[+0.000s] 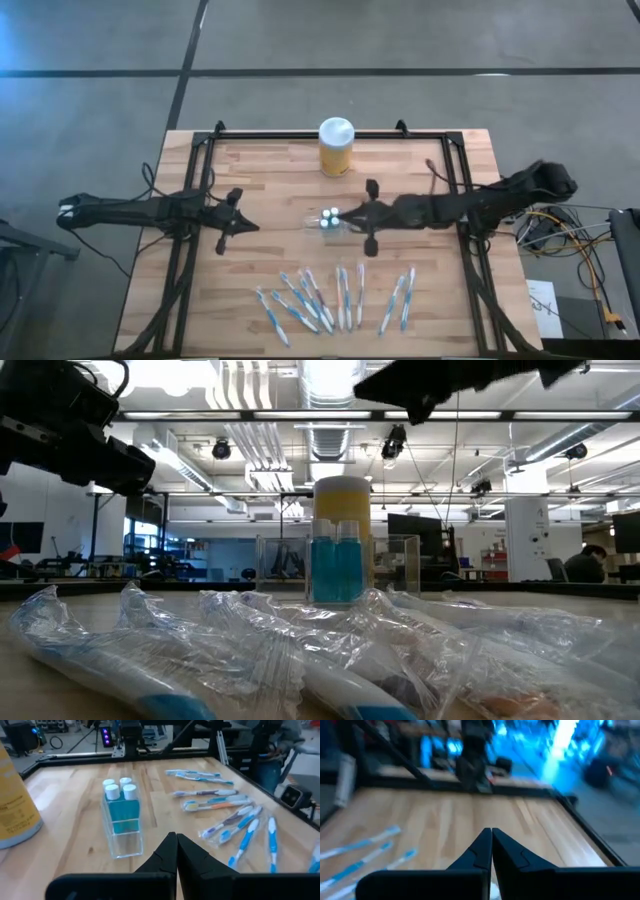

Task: Pick & Place toothbrushing station
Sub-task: Adjust the transparent organizer

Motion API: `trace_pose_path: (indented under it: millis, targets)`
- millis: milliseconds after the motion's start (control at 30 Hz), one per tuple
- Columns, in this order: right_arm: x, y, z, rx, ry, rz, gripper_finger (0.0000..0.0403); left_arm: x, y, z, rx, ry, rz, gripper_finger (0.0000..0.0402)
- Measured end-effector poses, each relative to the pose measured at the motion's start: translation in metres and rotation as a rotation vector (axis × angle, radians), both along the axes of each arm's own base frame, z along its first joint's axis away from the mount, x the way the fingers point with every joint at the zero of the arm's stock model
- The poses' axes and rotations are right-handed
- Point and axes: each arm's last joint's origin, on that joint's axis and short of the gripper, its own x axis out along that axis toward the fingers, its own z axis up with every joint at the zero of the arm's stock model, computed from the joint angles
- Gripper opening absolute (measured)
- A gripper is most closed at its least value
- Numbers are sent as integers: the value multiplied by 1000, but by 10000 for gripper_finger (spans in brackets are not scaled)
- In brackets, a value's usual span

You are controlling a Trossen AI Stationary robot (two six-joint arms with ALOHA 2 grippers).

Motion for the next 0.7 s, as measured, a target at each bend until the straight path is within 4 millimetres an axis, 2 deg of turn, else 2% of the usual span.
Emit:
trace_pose_path:
  millis: [200,333,467,700]
  targets:
    - [-36,-35,-19,32,-72,-97,8,2,2,12,-23,-70,55,5]
    - [-56,-51,-27,78,-78,-106,8,2,8,25,57,-151,246,3]
    - [-73,-56,-36,99,-101,-135,8,0,12,30,139,-193,326,4]
    - [-101,-54,-68,163,-162,-134,8,-14,11,44,96,-375,294,4]
